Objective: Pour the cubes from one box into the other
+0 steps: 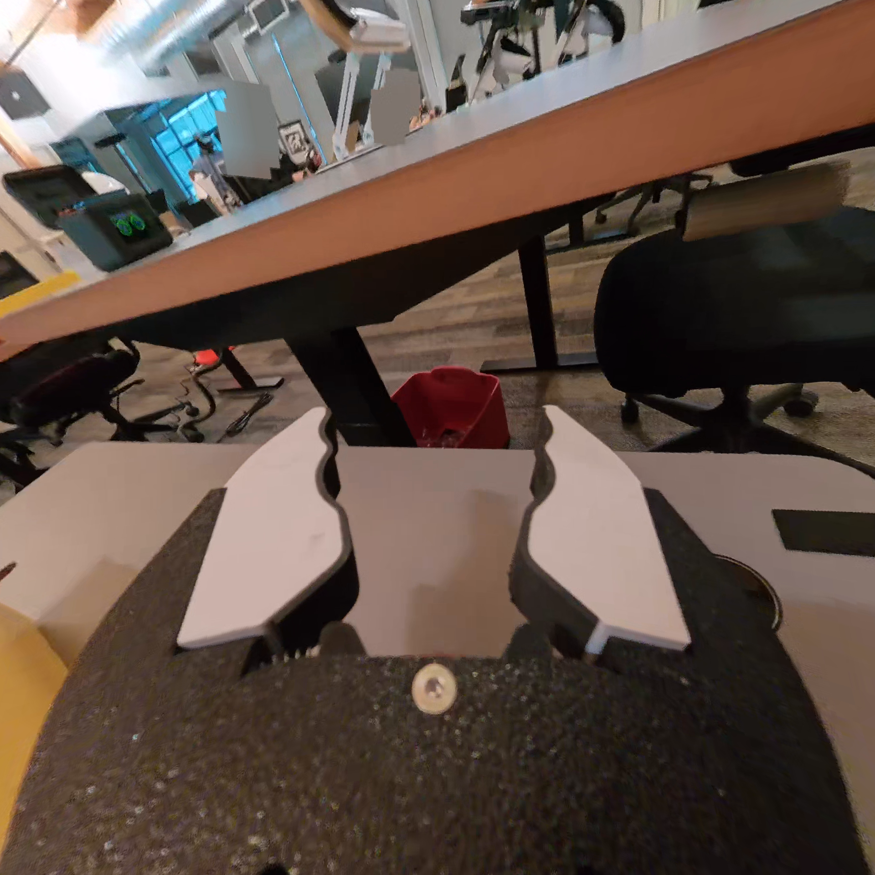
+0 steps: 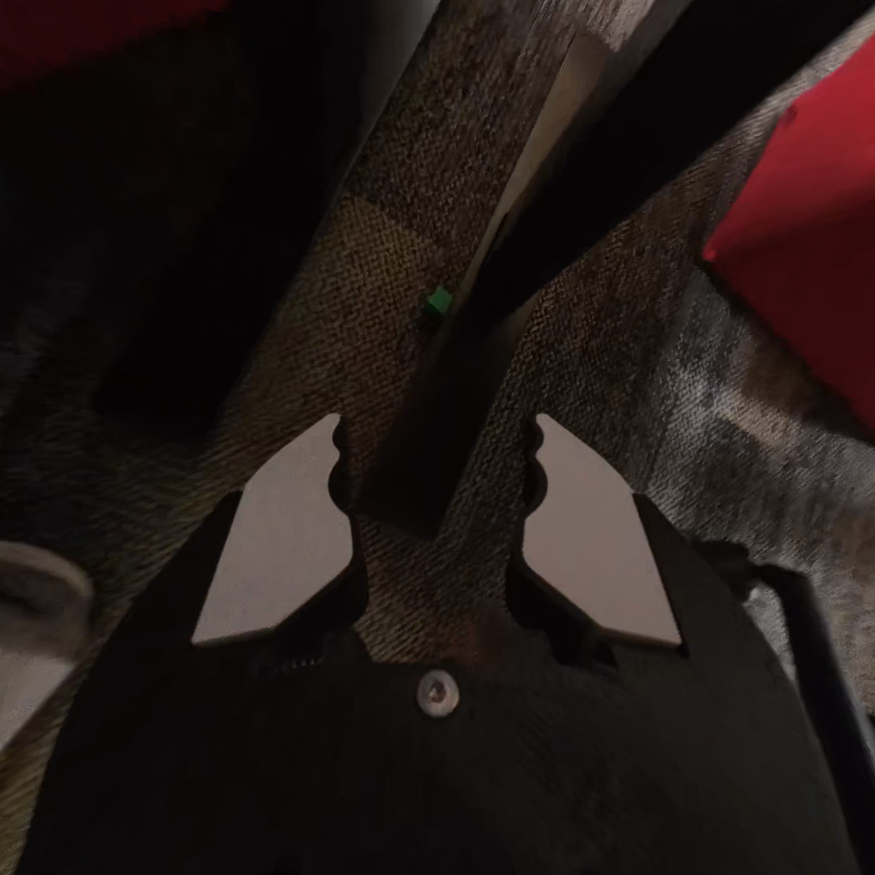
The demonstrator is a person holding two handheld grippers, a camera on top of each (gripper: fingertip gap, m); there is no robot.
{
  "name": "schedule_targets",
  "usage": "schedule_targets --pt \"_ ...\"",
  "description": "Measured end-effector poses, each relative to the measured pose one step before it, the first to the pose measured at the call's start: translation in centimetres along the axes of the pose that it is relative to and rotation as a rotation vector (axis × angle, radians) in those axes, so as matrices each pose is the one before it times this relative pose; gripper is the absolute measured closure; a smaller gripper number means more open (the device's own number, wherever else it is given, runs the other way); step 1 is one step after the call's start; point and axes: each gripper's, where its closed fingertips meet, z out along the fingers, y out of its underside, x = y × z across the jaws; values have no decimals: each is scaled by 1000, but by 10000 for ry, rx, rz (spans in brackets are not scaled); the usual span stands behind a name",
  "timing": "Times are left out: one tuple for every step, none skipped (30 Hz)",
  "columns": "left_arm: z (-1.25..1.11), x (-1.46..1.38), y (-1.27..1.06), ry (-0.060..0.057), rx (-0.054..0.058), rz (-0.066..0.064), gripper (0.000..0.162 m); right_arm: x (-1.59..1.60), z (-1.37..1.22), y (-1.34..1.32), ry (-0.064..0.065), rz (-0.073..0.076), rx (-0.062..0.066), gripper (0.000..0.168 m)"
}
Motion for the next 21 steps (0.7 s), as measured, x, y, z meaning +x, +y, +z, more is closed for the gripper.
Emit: schedule_targets --pt "-97 151 -263 266 255 0 87 -56 2045 5 61 -549 -453 97" --pt "-265 106 -464 217 421 -26 88 54 1992 156 59 -413 -531 96" --pt "-325 -263 -719 -139 649 118 89 -124 1926 371 226 -198 -723 88" --pt "-166 -596 -569 -401 555 149 89 -111 1690 259 212 -186 -675 87" --pt "111 -417 -249 -264 271 42 88 -482 1477 -379 92 -154 -242 91" --pt "290 109 133 100 -87 27 89 -763 1182 -535 -12 -2 -122 84" --pt "303 132 367 80 -303 41 90 -1019 1048 -615 -107 92 -55 74" --pt "205 -110 254 -115 -209 24 89 -1018 691 -825 -161 -82 182 70" --pt "104 -46 65 -70 -51 40 89 -646 622 -1107 -11 -466 375 71" --pt "45 -11 10 -33 -15 40 90 -374 504 -695 43 -642 169 74" --pt "16 -16 36 -14 -28 3 90 -50 600 -168 113 -548 -177 76" --pt "38 -16 24 -2 -27 -17 90 235 640 101 131 -322 -317 76" --pt "37 -3 41 3 -35 -9 90 265 553 140 16 -109 -260 78" --pt "22 56 33 27 -27 22 91 -191 687 -32 -282 -89 -236 81" --pt "0 66 -10 35 5 24 91 73 390 -134 -88 -299 -153 80" --pt "-8 -11 3 -1 2 -10 92 400 219 -685 192 -597 84 83" --pt "-9 8 -25 25 14 -22 93 145 177 -717 -34 -833 114 86" --pt "-37 34 -42 53 40 -28 94 62 358 -130 -204 -776 -215 90" --pt "-29 -2 -32 45 35 -53 94 -206 526 424 -381 -470 -546 96" --pt "-34 -26 -26 44 24 -76 95 -7 465 362 -178 -226 -362 102" --pt "-26 -64 -21 6 22 -66 95 -165 518 96 -308 -114 -98 111"
